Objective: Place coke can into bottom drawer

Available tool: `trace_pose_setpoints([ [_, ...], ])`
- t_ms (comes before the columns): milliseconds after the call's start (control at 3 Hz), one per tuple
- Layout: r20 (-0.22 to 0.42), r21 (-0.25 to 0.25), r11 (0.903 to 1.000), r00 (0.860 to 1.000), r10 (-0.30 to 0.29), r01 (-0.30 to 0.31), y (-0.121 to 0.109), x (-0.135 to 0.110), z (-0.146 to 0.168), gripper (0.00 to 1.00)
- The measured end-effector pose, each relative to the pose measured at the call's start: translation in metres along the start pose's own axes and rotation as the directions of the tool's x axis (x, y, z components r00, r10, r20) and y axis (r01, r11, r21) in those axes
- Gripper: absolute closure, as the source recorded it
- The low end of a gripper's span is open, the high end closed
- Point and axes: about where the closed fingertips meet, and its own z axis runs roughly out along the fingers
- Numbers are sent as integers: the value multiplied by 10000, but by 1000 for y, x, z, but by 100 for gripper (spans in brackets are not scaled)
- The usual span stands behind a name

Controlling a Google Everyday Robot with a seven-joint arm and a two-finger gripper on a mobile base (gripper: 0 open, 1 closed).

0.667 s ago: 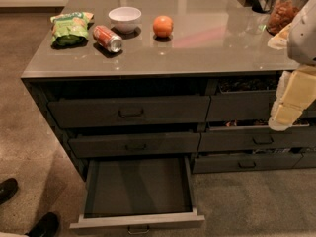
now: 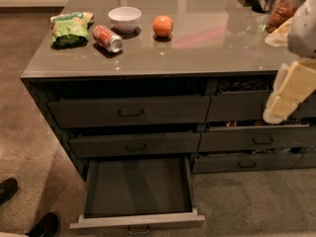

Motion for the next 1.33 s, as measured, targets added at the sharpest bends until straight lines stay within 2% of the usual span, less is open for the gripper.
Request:
trace_pose_setpoints([
  [333,1955,-856,9911,9737,1171,-1021,-26,-22,6,0],
  [667,3859,-1947,9630,8880,2500,-1865,-49,-63,3,0],
  [1000,4418,-2481,9507,8517,2819,-1859,-44,-81,-6,0],
  [1333,4419,-2481,9507,8516,2819,-1860,-44,-81,-6,0],
])
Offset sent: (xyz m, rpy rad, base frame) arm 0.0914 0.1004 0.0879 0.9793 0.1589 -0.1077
